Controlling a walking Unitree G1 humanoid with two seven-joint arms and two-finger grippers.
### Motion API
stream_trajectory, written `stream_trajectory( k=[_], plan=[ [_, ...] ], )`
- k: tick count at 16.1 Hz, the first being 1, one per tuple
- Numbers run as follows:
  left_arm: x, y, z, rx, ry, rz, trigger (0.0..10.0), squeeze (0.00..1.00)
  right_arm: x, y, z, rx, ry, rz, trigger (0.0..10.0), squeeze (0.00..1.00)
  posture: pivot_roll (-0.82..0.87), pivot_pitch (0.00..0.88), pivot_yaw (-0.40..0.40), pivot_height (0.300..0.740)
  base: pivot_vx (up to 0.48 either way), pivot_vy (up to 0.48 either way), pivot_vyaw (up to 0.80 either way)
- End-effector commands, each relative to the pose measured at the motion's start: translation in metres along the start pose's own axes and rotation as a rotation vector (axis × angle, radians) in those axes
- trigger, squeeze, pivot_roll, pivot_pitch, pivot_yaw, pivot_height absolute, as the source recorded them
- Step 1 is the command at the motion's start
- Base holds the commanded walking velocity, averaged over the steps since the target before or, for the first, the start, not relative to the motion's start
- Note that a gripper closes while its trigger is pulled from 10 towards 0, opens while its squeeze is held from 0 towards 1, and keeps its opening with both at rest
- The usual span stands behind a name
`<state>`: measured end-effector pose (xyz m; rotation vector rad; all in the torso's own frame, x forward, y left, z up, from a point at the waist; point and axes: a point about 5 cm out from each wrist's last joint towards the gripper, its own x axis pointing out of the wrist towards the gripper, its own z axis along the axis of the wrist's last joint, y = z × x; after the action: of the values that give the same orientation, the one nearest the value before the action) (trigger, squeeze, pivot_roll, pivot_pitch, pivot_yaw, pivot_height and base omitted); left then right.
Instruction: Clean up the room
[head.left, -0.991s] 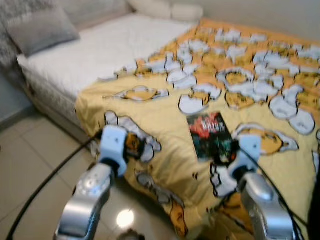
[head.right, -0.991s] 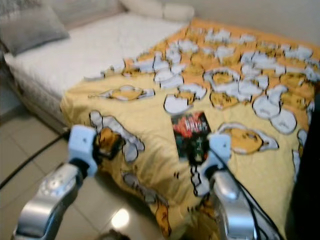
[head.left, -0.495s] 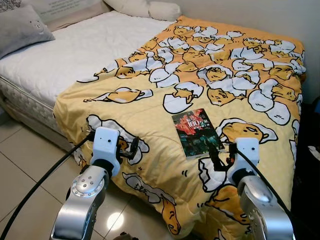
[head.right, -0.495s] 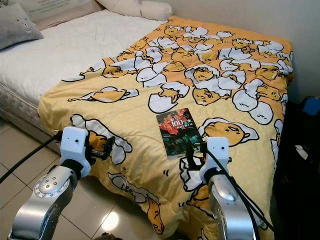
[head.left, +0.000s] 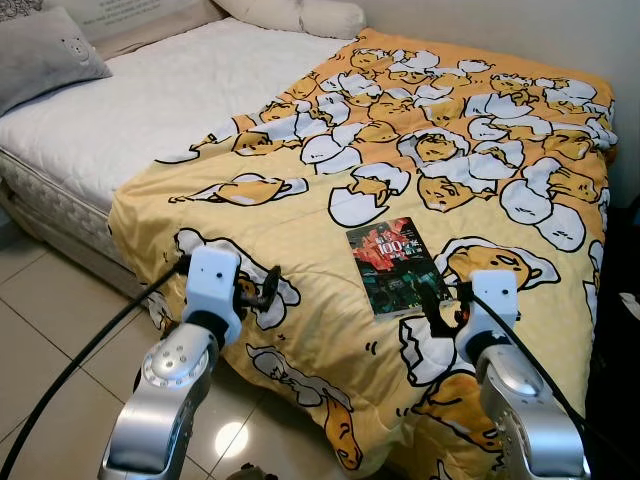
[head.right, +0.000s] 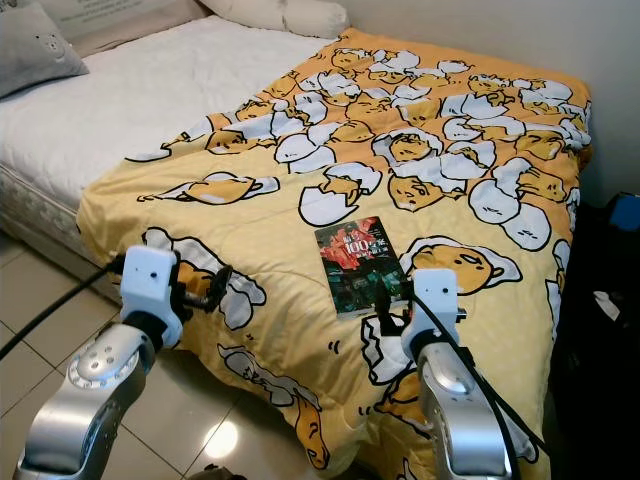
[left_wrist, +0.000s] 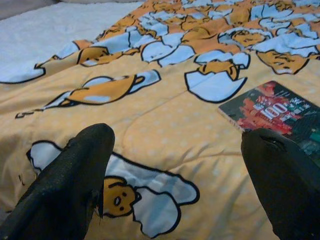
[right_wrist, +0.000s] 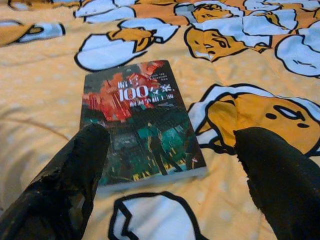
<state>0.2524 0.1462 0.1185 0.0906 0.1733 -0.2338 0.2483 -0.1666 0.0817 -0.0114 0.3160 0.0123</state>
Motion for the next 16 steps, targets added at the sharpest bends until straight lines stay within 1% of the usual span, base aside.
stream_trajectory(
  k=[1,6,10,11,12,13,14,15,16],
  plan=[
    [0.000,0.003,0.000,-0.001,-0.003,0.000,10.0,0.00,0.003,-0.001,0.000,0.021,0.004,0.003,10.0,0.00,-0.05,0.000,0.020,0.740,0.274,0.000,-0.79],
    [-0.004,0.005,-0.004,0.007,0.008,-0.015,10.0,0.00,0.004,-0.001,-0.002,0.016,0.008,0.000,10.0,0.00,-0.05,0.000,0.023,0.740,0.305,0.000,-0.80],
    [-0.005,0.006,-0.005,0.016,0.011,-0.019,10.0,0.00,0.006,0.006,0.000,0.003,-0.002,0.040,10.0,0.00,-0.04,0.000,0.021,0.740,0.333,0.000,0.00],
    [-0.005,0.006,-0.005,0.018,0.011,-0.019,10.0,0.00,0.006,0.008,0.000,-0.033,0.001,0.071,10.0,0.00,-0.04,0.000,0.019,0.740,0.334,0.000,0.00],
    [-0.006,0.006,-0.006,0.020,0.011,-0.018,10.0,0.00,0.006,0.012,-0.001,-0.075,0.009,0.118,10.0,0.00,-0.04,0.000,0.017,0.740,0.330,0.000,0.80],
    [-0.008,0.006,-0.007,0.024,0.013,-0.016,10.0,0.00,0.005,0.015,-0.002,-0.072,0.016,0.154,10.0,0.00,-0.04,0.000,0.015,0.740,0.285,0.000,0.80],
    [-0.011,0.005,-0.008,0.023,0.014,-0.017,10.0,0.00,0.004,0.015,-0.005,-0.065,0.024,0.163,10.0,0.00,-0.04,0.000,0.013,0.740,0.000,0.000,0.69],
    [-0.012,0.005,-0.008,0.016,0.009,-0.019,10.0,0.00,0.003,0.013,-0.008,-0.015,0.048,0.165,10.0,0.00,-0.03,0.000,0.012,0.740,0.000,0.000,0.00],
    [-0.014,0.005,-0.010,0.019,0.022,-0.011,10.0,0.00,0.002,0.009,-0.010,-0.029,0.056,0.187,10.0,0.00,-0.03,0.000,0.012,0.740,0.000,0.000,0.00]
  ],
)
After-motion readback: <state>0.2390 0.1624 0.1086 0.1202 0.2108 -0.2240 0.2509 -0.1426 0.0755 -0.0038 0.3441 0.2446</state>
